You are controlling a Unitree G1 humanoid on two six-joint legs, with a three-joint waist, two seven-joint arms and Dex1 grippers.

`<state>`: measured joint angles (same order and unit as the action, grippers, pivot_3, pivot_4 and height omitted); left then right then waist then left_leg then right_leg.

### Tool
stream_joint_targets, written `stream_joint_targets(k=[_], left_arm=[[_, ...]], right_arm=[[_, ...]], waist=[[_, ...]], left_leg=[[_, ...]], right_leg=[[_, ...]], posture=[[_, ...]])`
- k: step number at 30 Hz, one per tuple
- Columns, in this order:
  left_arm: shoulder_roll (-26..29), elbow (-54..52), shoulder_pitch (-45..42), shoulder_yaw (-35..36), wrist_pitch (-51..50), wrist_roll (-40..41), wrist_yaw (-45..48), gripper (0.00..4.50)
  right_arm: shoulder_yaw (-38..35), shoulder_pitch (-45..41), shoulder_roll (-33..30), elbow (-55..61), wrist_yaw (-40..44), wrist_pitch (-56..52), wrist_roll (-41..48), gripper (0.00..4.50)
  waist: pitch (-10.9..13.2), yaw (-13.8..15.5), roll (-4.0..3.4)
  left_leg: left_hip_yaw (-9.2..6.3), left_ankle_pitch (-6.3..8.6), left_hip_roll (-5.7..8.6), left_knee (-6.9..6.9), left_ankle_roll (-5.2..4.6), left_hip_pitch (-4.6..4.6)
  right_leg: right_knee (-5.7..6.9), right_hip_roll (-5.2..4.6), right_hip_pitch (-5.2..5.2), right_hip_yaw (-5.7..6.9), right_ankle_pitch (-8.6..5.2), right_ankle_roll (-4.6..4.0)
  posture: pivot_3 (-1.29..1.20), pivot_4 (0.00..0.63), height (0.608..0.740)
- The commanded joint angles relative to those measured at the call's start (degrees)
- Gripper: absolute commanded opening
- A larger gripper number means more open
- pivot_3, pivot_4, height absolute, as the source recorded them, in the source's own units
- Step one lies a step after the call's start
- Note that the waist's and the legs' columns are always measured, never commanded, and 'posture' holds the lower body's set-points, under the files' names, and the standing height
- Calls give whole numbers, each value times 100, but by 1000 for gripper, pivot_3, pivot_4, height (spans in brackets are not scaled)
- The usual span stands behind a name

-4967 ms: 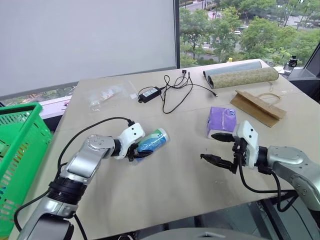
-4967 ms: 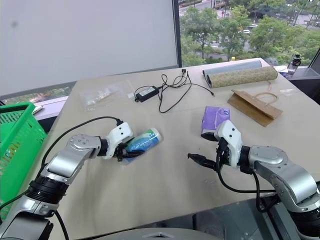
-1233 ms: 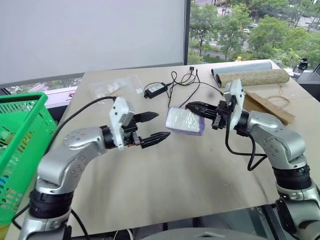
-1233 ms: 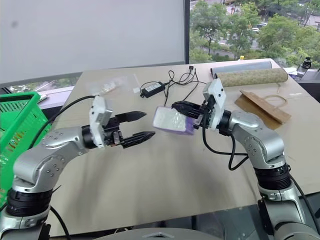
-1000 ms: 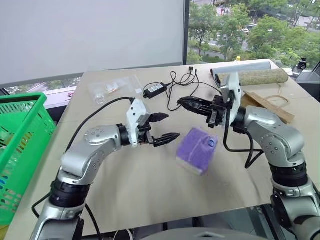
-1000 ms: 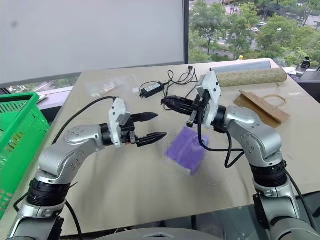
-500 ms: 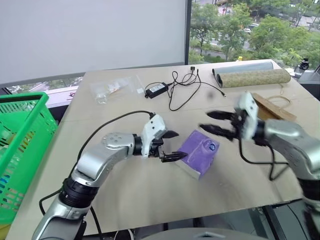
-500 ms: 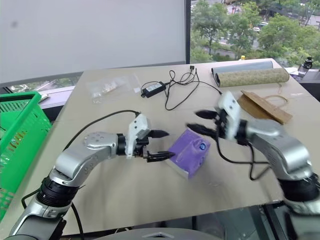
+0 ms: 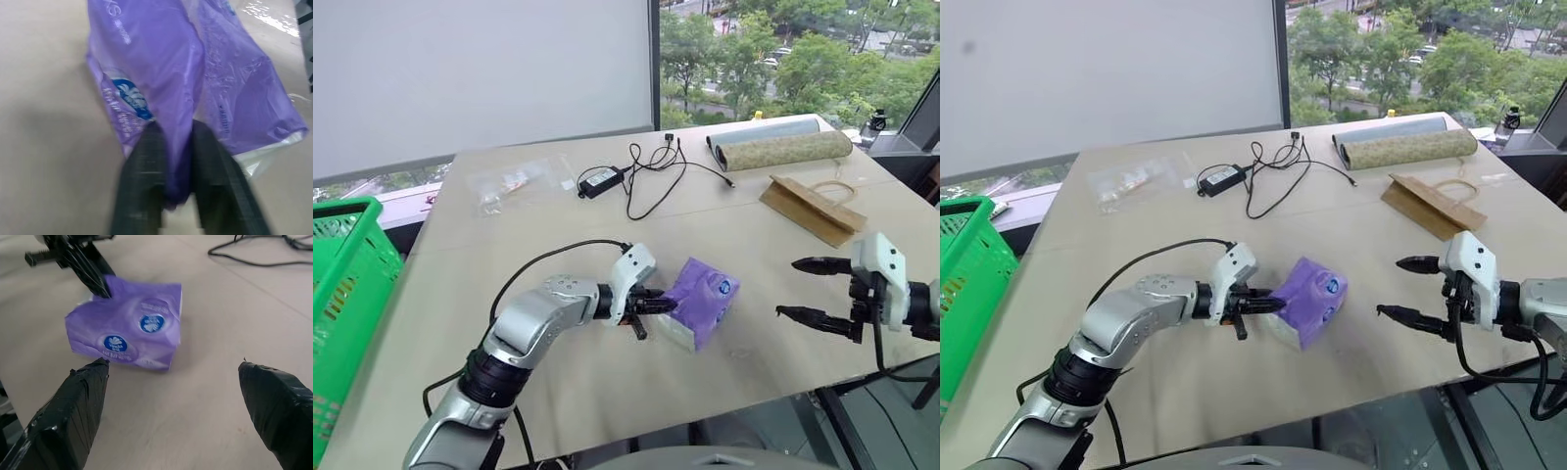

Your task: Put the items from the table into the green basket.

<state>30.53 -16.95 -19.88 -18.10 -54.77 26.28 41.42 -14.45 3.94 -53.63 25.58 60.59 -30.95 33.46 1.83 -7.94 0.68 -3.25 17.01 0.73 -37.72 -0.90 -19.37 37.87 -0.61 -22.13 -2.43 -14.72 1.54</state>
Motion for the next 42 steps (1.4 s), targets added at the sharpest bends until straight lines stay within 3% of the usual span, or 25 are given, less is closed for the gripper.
stream_joint_targets(k=[1,5,8,11,17,21,25,28,32,33,37,40,41,42], left_arm=[[-85,107,-30,46,135,-226,-223,11],[-357,154,-126,621,402,-262,-646,11],[-492,174,-399,1529,501,-271,-1248,11],[-234,132,-730,2520,339,-306,-1765,11],[1404,139,-983,4676,102,-662,-2365,11],[2103,299,-550,5859,132,-1072,-2636,11],[2550,436,736,6452,430,-1748,-2499,11],[2227,243,1317,6577,419,-1644,-2363,11],[1841,202,1477,6326,590,-1545,-2300,11],[1813,226,1482,6283,637,-1552,-2293,857],[1718,450,1452,6116,876,-1604,-2310,2435],[1605,502,1129,6190,1320,-1512,-2451,4060],[1509,445,973,6201,1511,-1414,-2462,4371],[1417,362,868,6167,1660,-1318,-2419,4371]], right_arm=[[9,-204,67,216,-99,72,67,4500],[113,-453,203,223,-123,-49,253,4500],[312,-951,415,168,-135,-218,536,4500],[531,-1577,723,65,-212,-436,868,4500],[1146,-2819,1592,-425,-266,-544,1064,4500],[1365,-3398,1985,-788,-357,-650,1078,4500],[1543,-3806,2289,-1043,-249,-594,1033,4500],[1608,-4054,2423,-1353,-173,-446,877,4500],[1636,-4201,2539,-1564,-221,-179,580,4500],[1634,-4218,2557,-1581,-219,-162,554,4500],[1610,-4193,2567,-1498,-269,-154,490,4500],[1553,-4100,2491,-1412,-317,-219,487,4500],[1520,-4050,2448,-1395,-341,-237,481,4500],[1488,-3998,2405,-1385,-361,-245,473,4500]], waist=[[0,-13,0],[4,10,3],[20,13,20],[22,66,18],[27,152,31],[24,476,33],[16,830,45],[8,1035,59],[-11,1310,87],[-23,1360,105],[-34,1378,105],[-35,1354,103],[-36,1350,103],[-36,1350,105]], left_leg=[[0,0,0,0,0,0],[-9,0,0,-8,0,-4],[-12,0,-3,-11,0,-5],[-21,0,-15,-10,0,-5],[-26,-1,-19,-11,6,-50],[-25,-15,3,17,32,-69],[-32,-16,13,18,35,-103],[-44,-17,15,23,36,-113],[-79,-18,32,22,34,-123],[-95,-20,32,22,38,-127],[-117,-24,33,23,46,-133],[-117,-26,33,28,49,-133],[-118,-28,33,29,53,-133],[-118,-31,33,29,58,-135]], right_leg=[[0,-1,0,0,0,1],[-2,-8,1,4,-2,4],[2,-7,0,3,-1,4],[6,1,-6,9,2,-3],[21,-24,-95,9,20,-32],[10,-58,-123,10,22,-32],[8,-74,-156,28,22,-32],[5,-81,-160,44,23,-34],[10,-105,-156,81,27,-41],[10,-104,-156,94,31,-47],[9,-106,-155,115,32,-52],[9,-106,-156,116,32,-53],[9,-106,-157,117,32,-53],[9,-106,-157,118,32,-53]], posture=[[-220,0,740],[-184,2,740],[-142,2,740],[-108,0,740],[19,0,740],[87,0,740],[121,0,740],[146,0,740],[147,0,740],[147,0,740],[138,0,740],[119,0,740],[115,0,740],[115,0,740]])
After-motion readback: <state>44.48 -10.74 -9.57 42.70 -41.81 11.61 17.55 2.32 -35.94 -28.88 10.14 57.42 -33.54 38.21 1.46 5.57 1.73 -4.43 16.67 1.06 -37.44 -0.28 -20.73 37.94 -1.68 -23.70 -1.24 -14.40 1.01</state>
